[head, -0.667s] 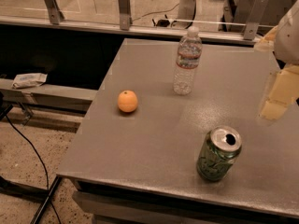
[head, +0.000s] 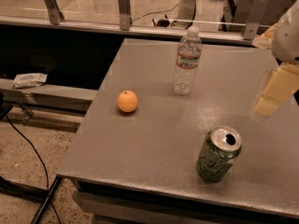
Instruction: Move water bottle near orange
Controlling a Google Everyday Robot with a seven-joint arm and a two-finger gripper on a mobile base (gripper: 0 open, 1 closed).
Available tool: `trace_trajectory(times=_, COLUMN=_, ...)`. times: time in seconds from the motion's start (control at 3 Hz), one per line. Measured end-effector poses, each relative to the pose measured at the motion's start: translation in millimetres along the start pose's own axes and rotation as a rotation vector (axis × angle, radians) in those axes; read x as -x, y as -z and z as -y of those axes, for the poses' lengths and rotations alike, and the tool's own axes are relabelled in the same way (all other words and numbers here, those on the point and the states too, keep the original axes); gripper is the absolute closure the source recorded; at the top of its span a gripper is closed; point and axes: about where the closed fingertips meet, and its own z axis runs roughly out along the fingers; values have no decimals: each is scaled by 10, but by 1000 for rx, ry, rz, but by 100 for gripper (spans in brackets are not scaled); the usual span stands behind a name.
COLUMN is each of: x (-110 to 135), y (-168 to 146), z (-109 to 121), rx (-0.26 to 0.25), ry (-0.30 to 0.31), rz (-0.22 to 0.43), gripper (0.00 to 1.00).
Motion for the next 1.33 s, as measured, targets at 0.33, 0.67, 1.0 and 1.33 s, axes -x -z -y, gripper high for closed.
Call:
trace_trajectory(times=0.33, x=200, y=-211, z=152, rx=-36, ry=-33, rz=108, gripper=0)
trace_trajectory(times=0.67, x=453, y=-465, z=340, rx=-61, ry=-75, rz=239, gripper=0)
trace_trajectory(times=1.0, x=725, y=-707, z=482, rx=-65, ry=-109, rz=352, gripper=0)
trace_trajectory(times=1.33, x=1009, y=-858, z=718, rx=-96, ry=-128, rz=456, gripper=0)
